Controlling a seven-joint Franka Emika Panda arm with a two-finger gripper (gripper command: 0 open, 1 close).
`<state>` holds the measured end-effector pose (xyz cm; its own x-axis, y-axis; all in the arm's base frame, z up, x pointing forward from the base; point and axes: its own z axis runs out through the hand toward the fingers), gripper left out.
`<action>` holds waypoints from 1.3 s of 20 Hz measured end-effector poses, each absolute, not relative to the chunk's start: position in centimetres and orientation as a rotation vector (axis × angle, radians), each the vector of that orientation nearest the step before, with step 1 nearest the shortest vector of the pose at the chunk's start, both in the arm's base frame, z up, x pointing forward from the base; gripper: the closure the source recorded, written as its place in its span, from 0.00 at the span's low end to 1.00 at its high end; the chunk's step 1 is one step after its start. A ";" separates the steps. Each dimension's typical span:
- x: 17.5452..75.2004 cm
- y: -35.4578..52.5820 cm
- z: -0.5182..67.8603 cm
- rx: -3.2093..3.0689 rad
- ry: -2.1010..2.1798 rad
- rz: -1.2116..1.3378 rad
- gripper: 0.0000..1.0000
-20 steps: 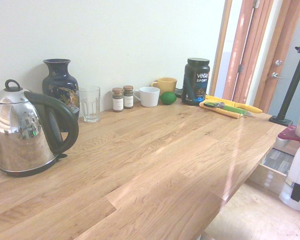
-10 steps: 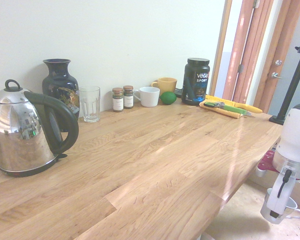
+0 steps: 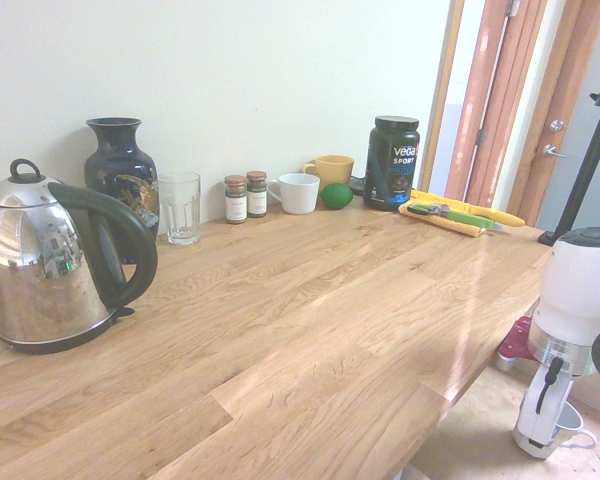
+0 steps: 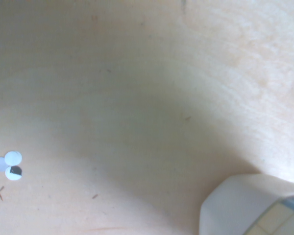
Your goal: Put mug in the drawer
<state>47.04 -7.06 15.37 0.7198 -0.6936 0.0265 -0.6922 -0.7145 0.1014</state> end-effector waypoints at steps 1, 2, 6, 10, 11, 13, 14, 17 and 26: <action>47.0 -7.0 15.3 2.816 -1.140 -0.022 1.00; 47.1 -7.0 15.2 2.815 -1.143 -0.023 1.00; 47.1 -7.0 14.7 2.810 -1.155 -0.031 1.00; 46.9 -6.9 13.6 2.806 -1.165 -0.041 1.00; 46.9 -6.8 13.5 2.806 -1.167 -0.041 1.00; 46.9 -6.8 13.4 2.806 -1.171 -0.038 0.00; 46.9 -6.8 13.4 2.806 -1.176 -0.037 0.00; 46.9 -6.8 13.4 2.803 -1.191 -0.038 0.00; 46.9 -6.8 13.4 2.801 -1.204 -0.038 0.00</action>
<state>46.91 -6.82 13.43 0.6885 -0.7251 0.0136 -0.7228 -0.6845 0.0951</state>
